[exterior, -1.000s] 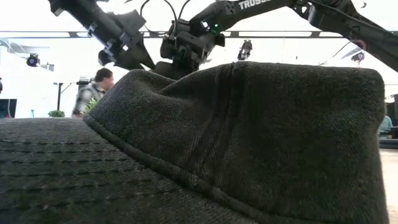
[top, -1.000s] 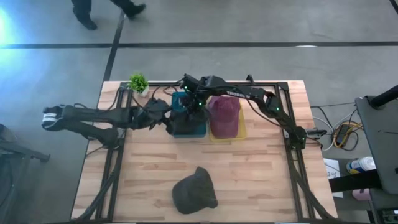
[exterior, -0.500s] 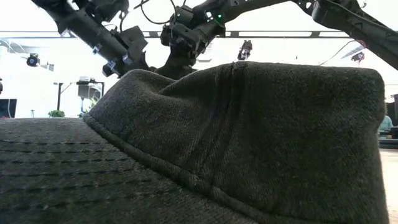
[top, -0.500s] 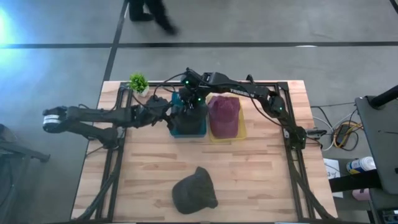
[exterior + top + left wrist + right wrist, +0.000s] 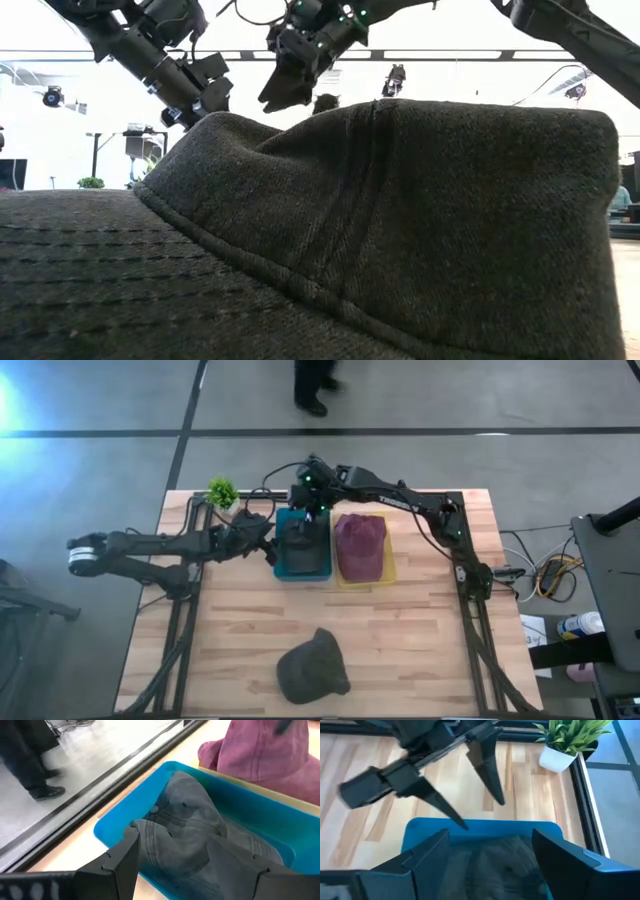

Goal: Pick & Place hat
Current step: Put the gray cap into the blue bin

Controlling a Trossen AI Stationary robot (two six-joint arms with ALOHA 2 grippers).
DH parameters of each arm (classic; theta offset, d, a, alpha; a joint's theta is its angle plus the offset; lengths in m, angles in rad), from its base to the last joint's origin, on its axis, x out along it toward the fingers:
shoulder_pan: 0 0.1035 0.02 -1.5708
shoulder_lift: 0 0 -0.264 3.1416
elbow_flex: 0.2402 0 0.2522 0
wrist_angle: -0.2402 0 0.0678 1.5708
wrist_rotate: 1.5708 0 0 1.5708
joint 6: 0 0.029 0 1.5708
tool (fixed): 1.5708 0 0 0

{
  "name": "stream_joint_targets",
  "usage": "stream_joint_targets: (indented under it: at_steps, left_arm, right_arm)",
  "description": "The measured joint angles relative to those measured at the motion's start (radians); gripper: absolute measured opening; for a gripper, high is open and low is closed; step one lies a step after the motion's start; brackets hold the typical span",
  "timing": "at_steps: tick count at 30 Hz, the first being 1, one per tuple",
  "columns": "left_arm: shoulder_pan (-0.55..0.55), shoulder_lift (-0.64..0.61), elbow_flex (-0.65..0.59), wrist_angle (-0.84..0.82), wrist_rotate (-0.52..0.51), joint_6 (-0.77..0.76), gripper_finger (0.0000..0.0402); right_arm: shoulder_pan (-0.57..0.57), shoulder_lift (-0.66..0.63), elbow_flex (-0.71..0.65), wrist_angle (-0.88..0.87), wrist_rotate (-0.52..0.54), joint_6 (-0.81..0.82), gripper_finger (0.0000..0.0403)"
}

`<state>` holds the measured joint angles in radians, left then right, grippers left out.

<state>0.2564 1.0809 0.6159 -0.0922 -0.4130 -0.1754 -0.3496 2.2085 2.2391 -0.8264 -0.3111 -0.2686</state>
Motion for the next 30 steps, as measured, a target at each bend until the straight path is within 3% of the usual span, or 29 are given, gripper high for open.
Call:
stream_joint_targets:
  at_steps: [5, 9, 13, 18, 24, 30]
  left_arm:
    - [-0.006, -0.032, 0.025, -0.030, 0.049, -0.013, 0.0223]
    - [-0.025, -0.078, 0.035, -0.103, 0.304, -0.083, 0.0223]
    - [-0.062, -0.098, 0.035, -0.131, 0.603, -0.202, 0.0223]
    - [-0.188, -0.096, 0.035, -0.158, 0.789, -0.324, 0.0222]
    - [-0.441, -0.063, 0.036, -0.149, 0.788, -0.415, 0.0222]
    - [-0.657, 0.068, 0.047, -0.007, 0.657, -0.501, 0.0222]
  right_arm:
    - [0.003, -0.023, -0.006, -0.134, -0.003, 0.030, 0.0273]
    - [0.036, -0.023, -0.051, -0.278, -0.015, 0.009, 0.0266]
    - [0.083, -0.037, -0.159, -0.347, -0.100, 0.006, 0.0259]
    - [0.171, -0.126, -0.388, -0.283, -0.140, 0.085, 0.0250]
    - [0.300, -0.310, -0.723, -0.056, -0.156, 0.336, 0.0243]
    - [0.434, -0.461, -1.067, 0.353, -0.236, 0.821, 0.0240]
